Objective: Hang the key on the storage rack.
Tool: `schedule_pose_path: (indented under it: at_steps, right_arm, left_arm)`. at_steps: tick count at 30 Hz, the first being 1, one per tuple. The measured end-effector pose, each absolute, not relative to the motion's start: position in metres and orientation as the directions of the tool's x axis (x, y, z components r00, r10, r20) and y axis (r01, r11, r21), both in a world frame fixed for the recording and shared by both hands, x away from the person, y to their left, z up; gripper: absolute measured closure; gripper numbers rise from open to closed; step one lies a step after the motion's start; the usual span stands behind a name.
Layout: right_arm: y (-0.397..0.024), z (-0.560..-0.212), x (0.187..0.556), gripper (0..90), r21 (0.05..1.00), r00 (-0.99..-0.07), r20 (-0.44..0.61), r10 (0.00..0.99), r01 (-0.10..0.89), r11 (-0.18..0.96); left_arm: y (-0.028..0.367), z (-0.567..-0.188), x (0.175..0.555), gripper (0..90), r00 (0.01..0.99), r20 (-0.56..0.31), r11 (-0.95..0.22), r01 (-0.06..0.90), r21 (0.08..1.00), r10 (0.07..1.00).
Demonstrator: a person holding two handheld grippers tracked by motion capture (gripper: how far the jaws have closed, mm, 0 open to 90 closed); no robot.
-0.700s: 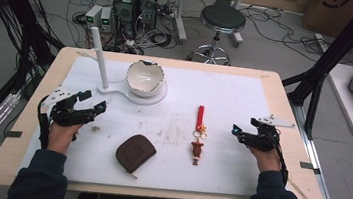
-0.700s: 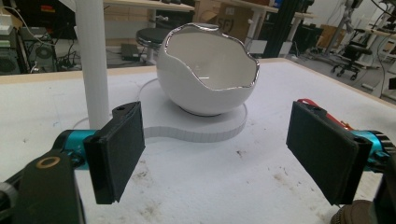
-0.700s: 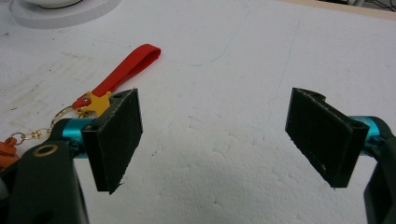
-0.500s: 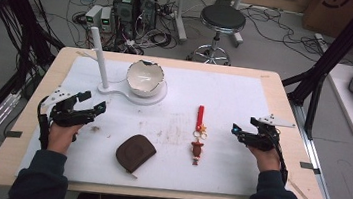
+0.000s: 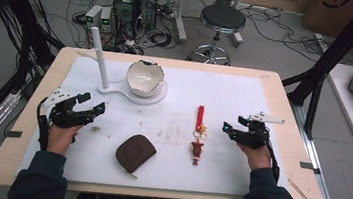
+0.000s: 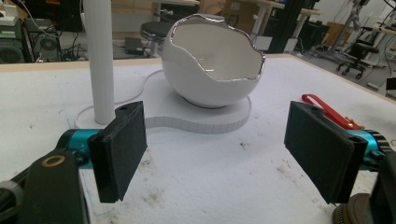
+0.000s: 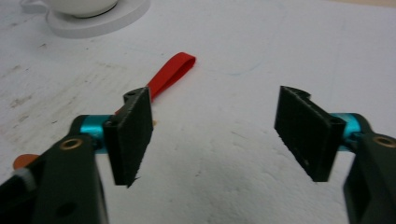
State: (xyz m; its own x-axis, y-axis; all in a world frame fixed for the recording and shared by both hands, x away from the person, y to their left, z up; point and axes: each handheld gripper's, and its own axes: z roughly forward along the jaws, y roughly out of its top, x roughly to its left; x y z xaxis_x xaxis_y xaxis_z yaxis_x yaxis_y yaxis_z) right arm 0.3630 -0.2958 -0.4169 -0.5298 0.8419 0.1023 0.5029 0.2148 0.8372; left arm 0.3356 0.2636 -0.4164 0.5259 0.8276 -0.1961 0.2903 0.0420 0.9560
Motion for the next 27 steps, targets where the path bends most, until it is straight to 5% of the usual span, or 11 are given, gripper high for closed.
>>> schedule_pose_path:
  at_steps: [8,21,27]
  right_arm:
    - [-0.275,-0.433,0.379,57.4,0.774,-0.598,0.169,0.783,0.572,0.27]
    - [-0.235,-0.444,0.412,57.0,0.742,-0.627,0.205,0.752,0.6,0.299]
    - [-0.221,-0.447,0.424,65.5,0.707,-0.631,0.146,0.762,0.605,0.366]
  left_arm:
    - [0.266,-0.419,0.337,21.2,0.513,-0.204,0.046,0.303,0.952,0.834]
    - [0.264,-0.421,0.337,21.8,0.509,-0.202,0.033,0.321,0.946,0.837]
    - [0.264,-0.422,0.337,21.7,0.505,-0.208,0.037,0.327,0.944,0.838]
